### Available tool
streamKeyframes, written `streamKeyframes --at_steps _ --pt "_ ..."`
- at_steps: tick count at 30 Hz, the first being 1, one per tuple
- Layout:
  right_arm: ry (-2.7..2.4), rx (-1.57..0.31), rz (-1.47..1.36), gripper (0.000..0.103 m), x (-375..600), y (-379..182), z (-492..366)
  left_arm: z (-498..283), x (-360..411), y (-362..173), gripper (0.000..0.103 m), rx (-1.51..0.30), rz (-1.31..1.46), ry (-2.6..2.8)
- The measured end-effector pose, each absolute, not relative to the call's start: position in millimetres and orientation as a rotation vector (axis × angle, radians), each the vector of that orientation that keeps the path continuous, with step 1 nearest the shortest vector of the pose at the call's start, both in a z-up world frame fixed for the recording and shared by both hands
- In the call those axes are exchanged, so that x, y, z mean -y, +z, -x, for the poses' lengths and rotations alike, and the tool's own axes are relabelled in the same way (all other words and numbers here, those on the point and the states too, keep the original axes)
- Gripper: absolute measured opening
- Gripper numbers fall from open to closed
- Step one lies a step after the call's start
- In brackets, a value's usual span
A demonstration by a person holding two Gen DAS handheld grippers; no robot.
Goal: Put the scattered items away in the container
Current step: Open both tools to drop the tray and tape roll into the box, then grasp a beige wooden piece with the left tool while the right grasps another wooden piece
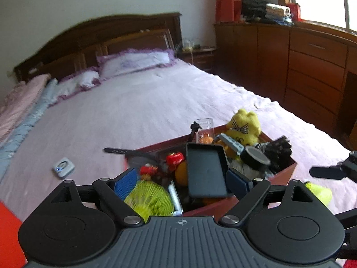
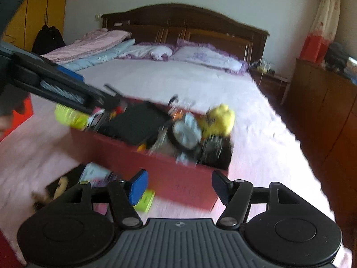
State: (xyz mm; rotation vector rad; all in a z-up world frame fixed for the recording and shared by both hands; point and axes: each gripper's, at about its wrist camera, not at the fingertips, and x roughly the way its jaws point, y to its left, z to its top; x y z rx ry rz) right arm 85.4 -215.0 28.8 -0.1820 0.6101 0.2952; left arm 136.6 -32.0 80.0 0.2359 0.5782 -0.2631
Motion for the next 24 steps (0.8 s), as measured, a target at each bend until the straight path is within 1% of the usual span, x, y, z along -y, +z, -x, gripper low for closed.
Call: streamKeyframes --at_steps 3,6,11,14,16,17,24 --pt "0.313 -0.648 0.133 0.066 213 17 -65 -105 19 79 0.093 -0.561 -0.210 -0.222" --pt "0.375 -0.685 0.054 0.066 206 2 -43 -83 4 74 0.095 -0.583 -0.163 -0.204" --pt "0.440 -0.748 0.080 0.064 175 -19 -29 -75 -14 39 0.095 -0.658 -0.176 -0.113" --pt "0.448 -0.763 0.110 0.053 159 -25 -27 -79 -28 16 0.095 -0.731 -0.122 -0.078" --pt "0.455 -0.780 0.121 0.026 152 -29 -27 -78 -35 3 0.095 -0.774 -0.088 -0.073" --pt "0.459 -0.792 0.121 0.023 150 -31 -27 -76 -37 -2 0.095 -0.791 -0.082 -0.070" --pt "0.515 -0.810 0.169 0.022 144 -31 -10 -53 -38 -22 0.094 -0.865 -0.038 -0.107"
